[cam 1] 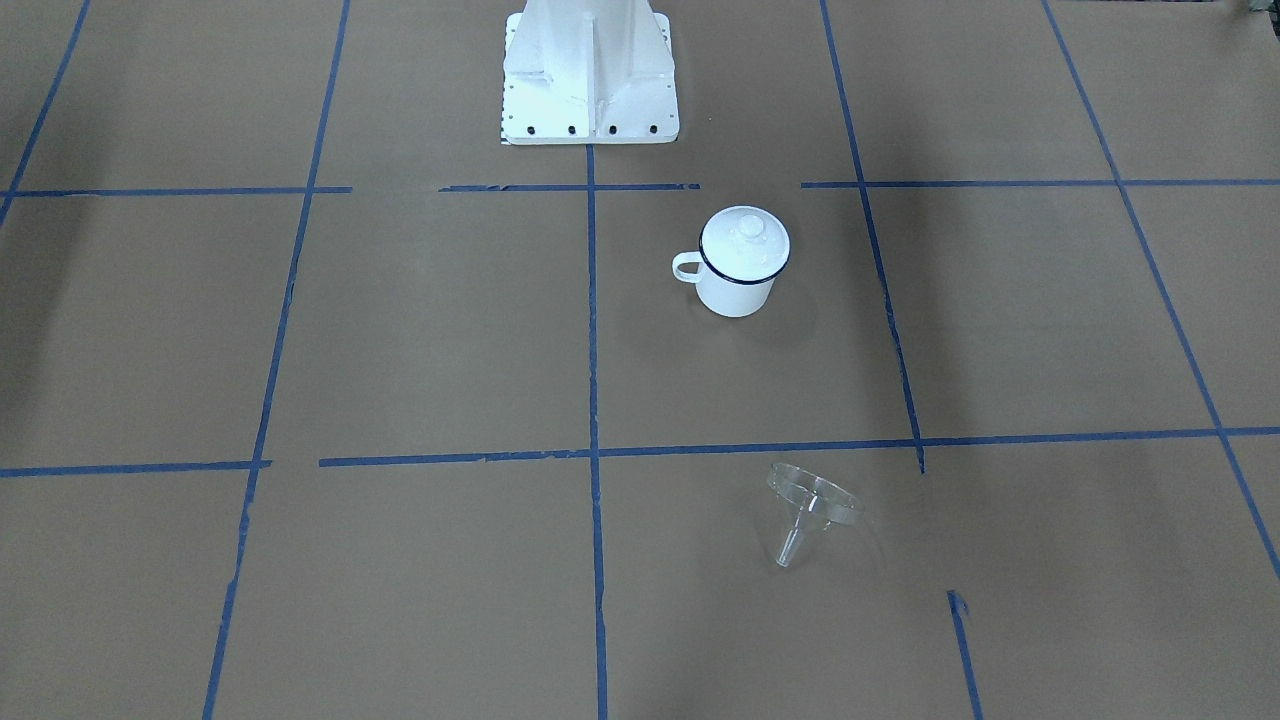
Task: Place funnel on cup
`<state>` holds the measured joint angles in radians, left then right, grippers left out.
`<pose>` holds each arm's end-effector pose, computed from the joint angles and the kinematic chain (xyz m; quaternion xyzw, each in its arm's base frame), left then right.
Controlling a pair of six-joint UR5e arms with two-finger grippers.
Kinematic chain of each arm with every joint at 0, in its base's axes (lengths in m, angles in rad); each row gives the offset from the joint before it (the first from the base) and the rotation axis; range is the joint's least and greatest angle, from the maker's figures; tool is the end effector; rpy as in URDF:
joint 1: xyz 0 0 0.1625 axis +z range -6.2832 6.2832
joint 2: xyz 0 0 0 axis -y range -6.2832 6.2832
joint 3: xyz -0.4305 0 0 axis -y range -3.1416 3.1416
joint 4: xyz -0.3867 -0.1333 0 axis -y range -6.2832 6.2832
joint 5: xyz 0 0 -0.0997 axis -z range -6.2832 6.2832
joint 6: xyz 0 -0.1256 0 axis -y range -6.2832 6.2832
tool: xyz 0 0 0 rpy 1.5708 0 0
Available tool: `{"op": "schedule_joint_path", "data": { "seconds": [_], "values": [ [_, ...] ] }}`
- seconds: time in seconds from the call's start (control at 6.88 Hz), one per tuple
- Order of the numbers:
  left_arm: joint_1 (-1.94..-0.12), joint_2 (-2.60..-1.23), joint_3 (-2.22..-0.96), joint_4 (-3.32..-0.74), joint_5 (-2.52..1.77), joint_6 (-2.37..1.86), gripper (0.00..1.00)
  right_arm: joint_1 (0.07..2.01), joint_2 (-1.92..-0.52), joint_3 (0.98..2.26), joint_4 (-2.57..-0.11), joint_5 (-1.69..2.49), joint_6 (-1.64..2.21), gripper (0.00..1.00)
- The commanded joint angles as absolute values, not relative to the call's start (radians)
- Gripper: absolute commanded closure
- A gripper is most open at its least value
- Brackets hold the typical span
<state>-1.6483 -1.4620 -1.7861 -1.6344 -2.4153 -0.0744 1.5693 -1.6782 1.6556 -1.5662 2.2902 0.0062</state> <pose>-0.0741 -0.4457 0.6147 0.0781 0.4082 -0.0343 0.9089 0.0499 -0.4385 0.6955 -0.0098 -0.3519 0.0054 0.9360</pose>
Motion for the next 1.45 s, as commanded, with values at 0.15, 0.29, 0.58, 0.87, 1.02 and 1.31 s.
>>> {"op": "schedule_joint_path", "data": {
  "seconds": [0.15, 0.29, 0.58, 0.87, 1.02, 1.31],
  "values": [
    [-1.446, -1.503, -1.972, -1.638, -2.410, -0.593, 0.00, 1.569, -1.678, 1.657, -1.566, 2.290, 0.006, 0.00],
    [-1.316, -1.575, -2.024, -1.635, -2.393, -0.805, 0.00, 1.569, -1.678, 1.655, -1.566, 2.290, 0.006, 0.00],
    [-1.046, -1.810, -2.027, -1.626, -2.236, -1.223, 0.00, 1.569, -1.678, 1.657, -1.566, 2.290, 0.006, 0.00],
    [-0.849, -1.961, -2.028, -1.492, -2.125, -1.440, 0.01, 1.569, -1.678, 1.657, -1.566, 2.290, 0.006, 0.00],
    [-0.775, -2.049, -2.036, -1.373, -2.050, -1.483, 0.01, 1.569, -1.678, 1.657, -1.566, 2.290, 0.006, 0.00],
    [-0.660, -2.062, -2.036, -1.365, -1.979, -1.616, 0.02, 1.569, -1.678, 1.655, -1.566, 2.290, 0.006, 0.00]
  ]
}}
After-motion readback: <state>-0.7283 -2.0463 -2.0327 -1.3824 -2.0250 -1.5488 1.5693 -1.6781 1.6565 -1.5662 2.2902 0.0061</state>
